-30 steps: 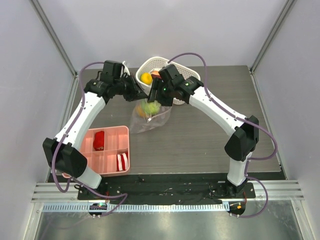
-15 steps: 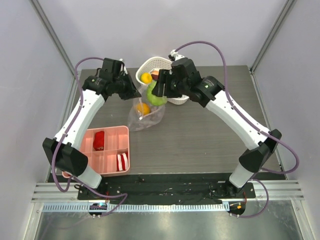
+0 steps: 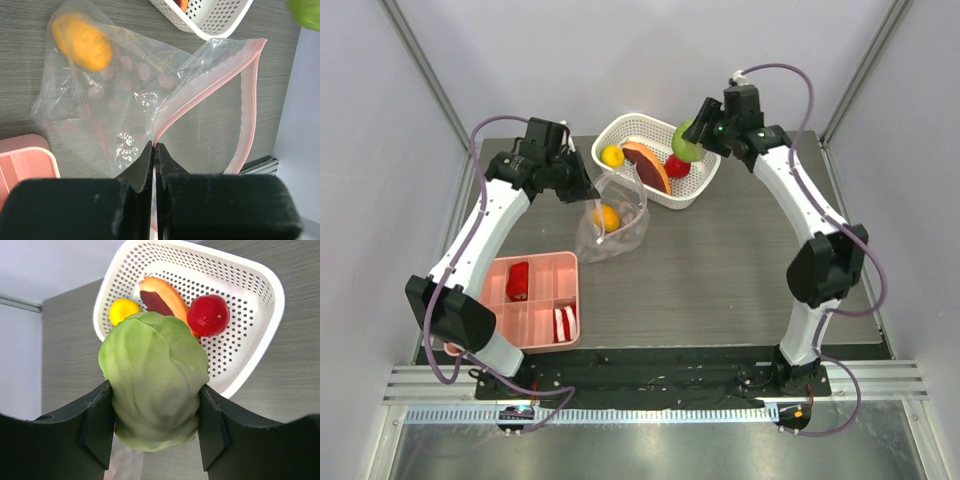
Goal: Open the zip-top bag and remove the fake food
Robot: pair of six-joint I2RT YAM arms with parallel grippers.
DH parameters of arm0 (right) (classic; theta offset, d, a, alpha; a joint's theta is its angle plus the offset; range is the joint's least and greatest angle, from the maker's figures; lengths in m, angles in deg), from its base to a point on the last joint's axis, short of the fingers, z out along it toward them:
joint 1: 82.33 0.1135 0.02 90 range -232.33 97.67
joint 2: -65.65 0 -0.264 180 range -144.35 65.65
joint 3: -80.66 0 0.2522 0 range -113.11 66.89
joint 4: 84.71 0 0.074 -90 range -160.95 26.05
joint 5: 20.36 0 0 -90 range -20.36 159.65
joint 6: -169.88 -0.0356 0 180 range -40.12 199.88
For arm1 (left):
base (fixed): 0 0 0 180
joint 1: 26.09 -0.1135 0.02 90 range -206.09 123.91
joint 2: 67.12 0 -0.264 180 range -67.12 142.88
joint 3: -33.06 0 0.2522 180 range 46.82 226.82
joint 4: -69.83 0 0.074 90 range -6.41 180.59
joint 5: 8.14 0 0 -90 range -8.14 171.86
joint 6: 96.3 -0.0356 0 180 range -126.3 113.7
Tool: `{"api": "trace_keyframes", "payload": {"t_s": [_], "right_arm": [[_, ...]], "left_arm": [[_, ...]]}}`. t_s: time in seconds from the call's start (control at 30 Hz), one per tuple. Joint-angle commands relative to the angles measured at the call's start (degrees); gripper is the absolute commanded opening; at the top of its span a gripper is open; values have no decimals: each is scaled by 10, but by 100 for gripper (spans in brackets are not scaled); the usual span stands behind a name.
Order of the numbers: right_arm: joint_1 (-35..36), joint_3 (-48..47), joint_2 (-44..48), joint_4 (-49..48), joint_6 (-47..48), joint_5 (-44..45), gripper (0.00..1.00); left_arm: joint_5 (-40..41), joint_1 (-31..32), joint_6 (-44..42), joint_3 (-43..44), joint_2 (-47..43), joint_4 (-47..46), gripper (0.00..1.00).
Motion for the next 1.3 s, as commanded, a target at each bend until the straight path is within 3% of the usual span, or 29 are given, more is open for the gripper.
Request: {"api": "trace_keyframes", "payload": {"t_s": [0.0,0.2,0.27,0.37,0.4,0.43,0.5,0.6,0.8,0.97,1.03,1.07,1.13,1.27], "right_arm": [[12,-28,-70,-29,63,-5,1],[12,-37,-149,-22,112,40,2],[12,-39,-162,-20,122,45,8],[12,-55,-175,-18,129,49,26],[12,-62,-185,-16,131,51,36],[12,-81,-188,-5,130,55,66],[13,-94,-192,9,123,80,99],[14,-101,-175,35,113,100,100],[14,-84,-149,73,132,50,100],[25,-14,-60,50,109,28,99],[23,27,-21,27,51,20,100],[19,36,10,25,42,-21,100],[19,43,36,38,34,-72,100],[52,36,86,80,35,-76,97]], "left_arm": [[4,1,-17,10,-12,10,0],[-8,1,-11,12,-11,7,0],[-8,1,-11,13,-9,6,0],[-15,1,-11,13,-7,5,0],[-18,1,-10,12,-6,3,0],[-21,1,-8,9,-6,1,0],[-25,1,-7,9,-4,0,0],[-28,1,-7,7,-5,-2,0],[-33,1,-6,3,-8,-10,0],[-37,2,-4,-3,-11,-18,0],[-37,1,-2,-10,-14,-21,0],[-38,1,-2,-12,-15,-25,0],[-38,2,-1,-16,-14,-27,0],[-42,1,2,-19,-12,-33,0]]}}
